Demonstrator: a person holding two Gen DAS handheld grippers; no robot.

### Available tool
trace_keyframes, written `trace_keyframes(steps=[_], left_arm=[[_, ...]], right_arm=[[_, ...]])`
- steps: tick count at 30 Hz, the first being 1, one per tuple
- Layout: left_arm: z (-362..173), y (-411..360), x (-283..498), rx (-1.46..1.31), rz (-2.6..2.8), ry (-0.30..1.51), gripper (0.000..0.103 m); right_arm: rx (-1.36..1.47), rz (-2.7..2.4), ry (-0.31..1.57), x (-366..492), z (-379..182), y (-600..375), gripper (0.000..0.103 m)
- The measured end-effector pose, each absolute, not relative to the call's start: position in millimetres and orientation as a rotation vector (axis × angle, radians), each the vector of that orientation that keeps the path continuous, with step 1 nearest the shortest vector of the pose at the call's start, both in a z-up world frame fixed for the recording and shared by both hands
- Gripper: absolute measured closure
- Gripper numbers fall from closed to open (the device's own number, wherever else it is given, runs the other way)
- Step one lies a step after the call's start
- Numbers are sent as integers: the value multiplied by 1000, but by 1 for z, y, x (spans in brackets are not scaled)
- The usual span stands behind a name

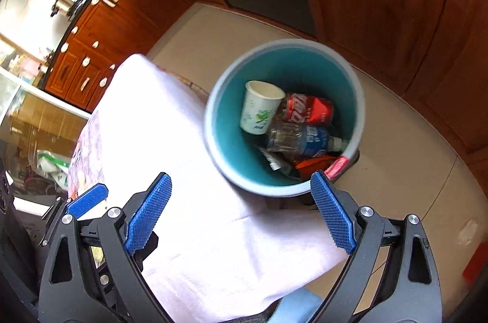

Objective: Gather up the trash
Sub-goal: 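Move both tools back to the table toward the red bag and plastic lid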

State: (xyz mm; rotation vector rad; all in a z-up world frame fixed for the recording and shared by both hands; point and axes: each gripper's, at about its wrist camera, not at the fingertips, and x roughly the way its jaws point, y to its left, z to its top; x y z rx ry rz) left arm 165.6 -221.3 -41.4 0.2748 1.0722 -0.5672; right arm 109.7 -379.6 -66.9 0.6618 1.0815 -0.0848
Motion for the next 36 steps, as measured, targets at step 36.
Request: trace_keyframes(steps=[36], left_arm=[[-31, 189, 130, -77, -19, 1028, 4]], right_arm=[[183, 476, 1169, 176, 0, -23, 15]])
